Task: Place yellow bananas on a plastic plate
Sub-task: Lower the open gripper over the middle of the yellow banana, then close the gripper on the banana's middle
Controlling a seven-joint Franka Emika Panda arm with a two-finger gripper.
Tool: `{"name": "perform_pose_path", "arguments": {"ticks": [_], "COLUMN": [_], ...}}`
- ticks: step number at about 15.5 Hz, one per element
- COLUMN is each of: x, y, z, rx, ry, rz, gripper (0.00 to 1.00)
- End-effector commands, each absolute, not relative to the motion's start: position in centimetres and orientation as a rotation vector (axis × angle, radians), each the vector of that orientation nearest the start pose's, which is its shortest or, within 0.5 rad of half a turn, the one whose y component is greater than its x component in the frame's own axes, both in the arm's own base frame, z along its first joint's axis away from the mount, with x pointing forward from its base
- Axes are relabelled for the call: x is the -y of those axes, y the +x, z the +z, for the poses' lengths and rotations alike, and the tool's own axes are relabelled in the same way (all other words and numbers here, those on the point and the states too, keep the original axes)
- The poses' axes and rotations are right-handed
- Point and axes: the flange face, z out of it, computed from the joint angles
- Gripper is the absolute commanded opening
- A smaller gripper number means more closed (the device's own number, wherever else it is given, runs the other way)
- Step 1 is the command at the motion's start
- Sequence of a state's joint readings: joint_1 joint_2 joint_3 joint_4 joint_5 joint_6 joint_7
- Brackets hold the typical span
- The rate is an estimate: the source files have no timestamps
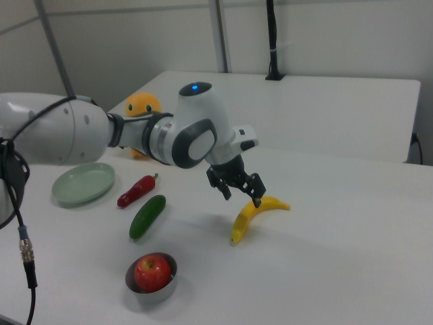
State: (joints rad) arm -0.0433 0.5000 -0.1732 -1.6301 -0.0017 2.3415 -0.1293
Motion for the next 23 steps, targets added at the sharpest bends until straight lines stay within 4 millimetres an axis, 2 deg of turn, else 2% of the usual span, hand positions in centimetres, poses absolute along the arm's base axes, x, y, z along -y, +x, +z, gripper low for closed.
{"name": "perform_pose_path", "arguments": {"ticks": [1, 5, 7, 10, 12, 13, 15, 20, 21, 23], "x": [14.6, 15.7, 15.8, 15.8, 15.7, 15.7, 15.9, 15.9, 15.8, 15.3], "y": [69.2, 69.3, 69.2, 69.2, 69.3, 69.3, 69.2, 69.2, 69.2, 69.2], "z": [32.9, 31.0, 31.0, 31.0, 31.0, 31.0, 31.0, 31.7, 32.4, 35.1], "rx": [-0.064, -0.083, -0.089, -0.1, -0.101, -0.103, -0.108, -0.112, -0.113, -0.116], "ry": [-3.254, -3.26, -3.258, -3.252, -3.249, -3.248, -3.246, -3.244, -3.241, -3.229], "rz": [-0.356, -0.359, -0.36, -0.361, -0.365, -0.365, -0.365, -0.375, -0.385, -0.436], "gripper": [1.0, 0.99, 0.81, 0.49, 0.4, 0.3, 0.18, 0.15, 0.15, 0.16]}}
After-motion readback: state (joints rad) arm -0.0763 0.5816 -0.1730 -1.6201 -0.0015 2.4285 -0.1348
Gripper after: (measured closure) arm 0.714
